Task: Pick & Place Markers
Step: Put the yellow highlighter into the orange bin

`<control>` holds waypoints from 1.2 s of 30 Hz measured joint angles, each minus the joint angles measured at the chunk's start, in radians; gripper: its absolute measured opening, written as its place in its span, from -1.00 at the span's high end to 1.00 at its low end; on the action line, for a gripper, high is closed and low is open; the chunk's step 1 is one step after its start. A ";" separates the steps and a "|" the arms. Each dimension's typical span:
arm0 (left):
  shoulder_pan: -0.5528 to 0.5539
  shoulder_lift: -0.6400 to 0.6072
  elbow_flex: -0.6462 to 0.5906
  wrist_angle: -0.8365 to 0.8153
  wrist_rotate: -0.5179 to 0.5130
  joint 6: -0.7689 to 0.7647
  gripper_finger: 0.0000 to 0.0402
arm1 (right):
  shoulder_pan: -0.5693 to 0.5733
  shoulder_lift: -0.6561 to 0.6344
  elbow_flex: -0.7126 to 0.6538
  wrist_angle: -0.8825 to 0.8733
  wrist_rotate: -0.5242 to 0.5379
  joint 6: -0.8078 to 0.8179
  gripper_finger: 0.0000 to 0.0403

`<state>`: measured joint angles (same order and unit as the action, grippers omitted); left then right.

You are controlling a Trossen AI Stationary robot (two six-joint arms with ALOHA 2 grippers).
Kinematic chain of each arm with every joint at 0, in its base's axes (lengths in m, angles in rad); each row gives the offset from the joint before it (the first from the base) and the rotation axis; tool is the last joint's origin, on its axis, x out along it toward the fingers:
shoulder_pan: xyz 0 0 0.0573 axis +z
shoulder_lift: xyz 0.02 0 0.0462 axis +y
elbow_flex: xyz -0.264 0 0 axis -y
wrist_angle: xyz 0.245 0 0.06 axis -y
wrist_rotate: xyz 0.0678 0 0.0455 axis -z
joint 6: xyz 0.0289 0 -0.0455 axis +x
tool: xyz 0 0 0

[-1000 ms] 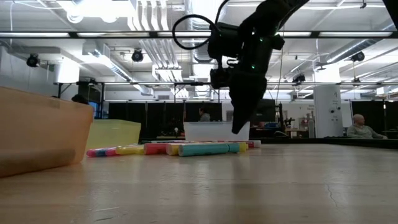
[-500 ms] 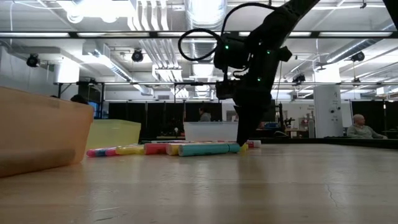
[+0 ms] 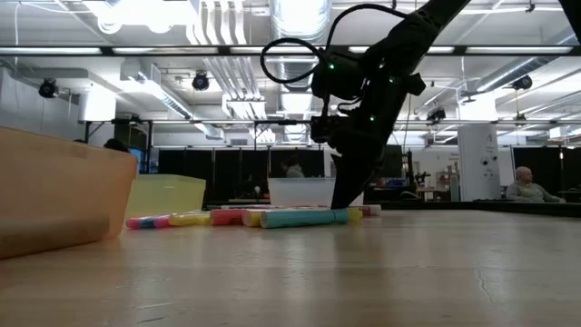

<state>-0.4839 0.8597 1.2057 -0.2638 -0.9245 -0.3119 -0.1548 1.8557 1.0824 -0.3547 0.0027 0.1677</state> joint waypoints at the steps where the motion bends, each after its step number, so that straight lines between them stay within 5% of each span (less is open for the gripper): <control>1: 0.000 0.000 0.000 0.000 0.000 0.000 0.14 | 0.000 0.000 -0.001 -0.001 0.000 -0.003 0.06; 20: 0.000 0.000 0.000 0.000 0.000 0.001 0.14 | -0.008 0.000 -0.019 -0.003 -0.041 0.040 0.76; 36: 0.000 0.002 0.000 0.000 0.000 -0.002 0.14 | -0.009 -0.001 0.172 -0.170 -0.029 0.058 0.73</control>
<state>-0.4839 0.8616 1.2057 -0.2638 -0.9249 -0.3141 -0.1638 1.8545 1.2544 -0.5244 -0.0261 0.2256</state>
